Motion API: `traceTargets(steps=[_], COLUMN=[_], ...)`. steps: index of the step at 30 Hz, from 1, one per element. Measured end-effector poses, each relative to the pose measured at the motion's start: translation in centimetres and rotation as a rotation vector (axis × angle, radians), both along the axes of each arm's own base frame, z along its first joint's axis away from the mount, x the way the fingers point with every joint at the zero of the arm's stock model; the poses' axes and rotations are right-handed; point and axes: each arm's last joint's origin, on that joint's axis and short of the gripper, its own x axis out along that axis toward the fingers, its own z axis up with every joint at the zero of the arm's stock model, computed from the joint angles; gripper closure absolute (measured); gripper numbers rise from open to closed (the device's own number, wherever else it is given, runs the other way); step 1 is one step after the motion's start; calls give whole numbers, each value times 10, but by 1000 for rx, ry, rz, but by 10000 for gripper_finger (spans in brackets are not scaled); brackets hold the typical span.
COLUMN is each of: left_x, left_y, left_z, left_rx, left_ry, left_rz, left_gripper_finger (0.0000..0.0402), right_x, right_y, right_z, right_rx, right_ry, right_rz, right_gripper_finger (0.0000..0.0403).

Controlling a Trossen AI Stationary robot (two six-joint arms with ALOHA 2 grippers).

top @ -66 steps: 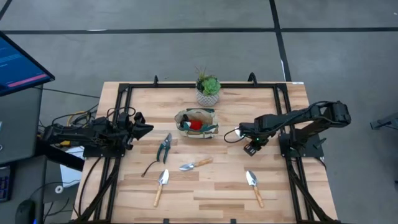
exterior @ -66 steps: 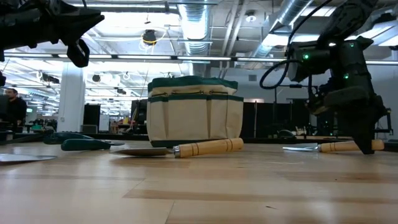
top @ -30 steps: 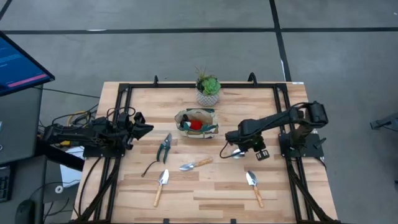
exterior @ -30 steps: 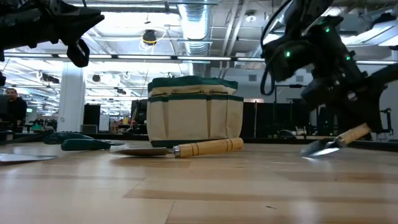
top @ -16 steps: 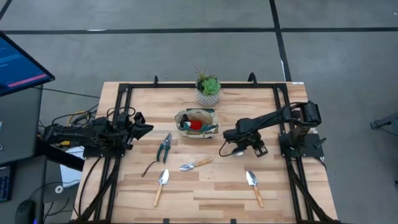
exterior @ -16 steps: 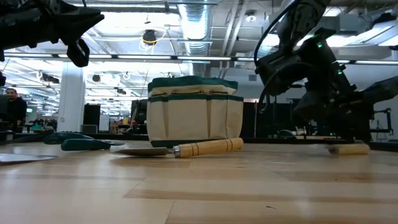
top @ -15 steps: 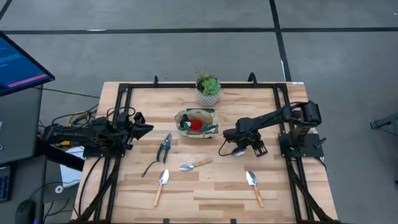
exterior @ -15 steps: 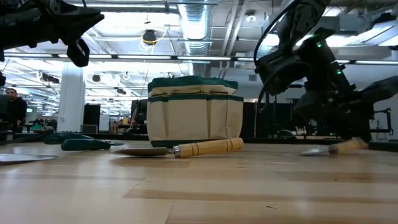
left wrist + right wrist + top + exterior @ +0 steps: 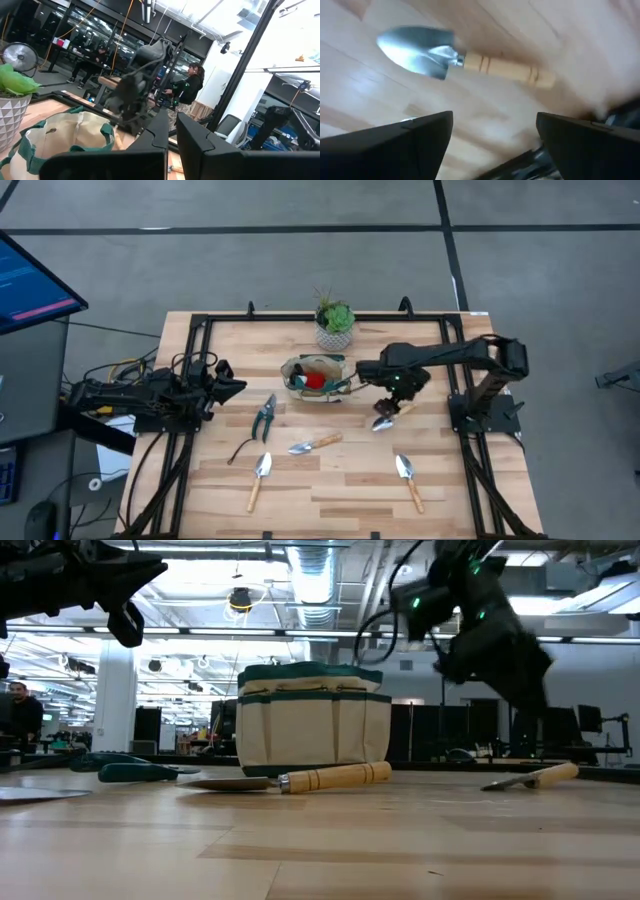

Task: Pick & Place Garden tools in Gardening bag
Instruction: Put the top right trowel into the gardening bag

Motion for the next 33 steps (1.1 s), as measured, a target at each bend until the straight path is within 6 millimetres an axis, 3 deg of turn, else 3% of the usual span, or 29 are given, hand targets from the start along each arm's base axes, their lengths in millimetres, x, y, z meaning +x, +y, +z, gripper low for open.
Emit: traceTargets(steps=[5,10,17,20,24,33], left_x=[0,0,0,0,0,0], left_y=[0,0,0,0,0,0], left_z=[0,0,0,0,1,1], left_rx=[0,0,0,0,0,0], left_ry=[0,-1,-2,-3,-6,-8], left_rz=[0,0,0,0,0,0], left_gripper_finger=[395,395,394,396,395,396], right_x=[-18,-25,-54,-64,-71,-79], right_y=[15,20,32,37,36,35], right_z=[12,1,-26,-34,-44,-60], right_rx=[-163,-267,-306,-299,-288,-320], right_ry=[-18,-146,-42,-77,-162,-142], right_rz=[-432,-760,-944,-1038,-1148,-1231], right_gripper_finger=[121,121,121,121,121,121])
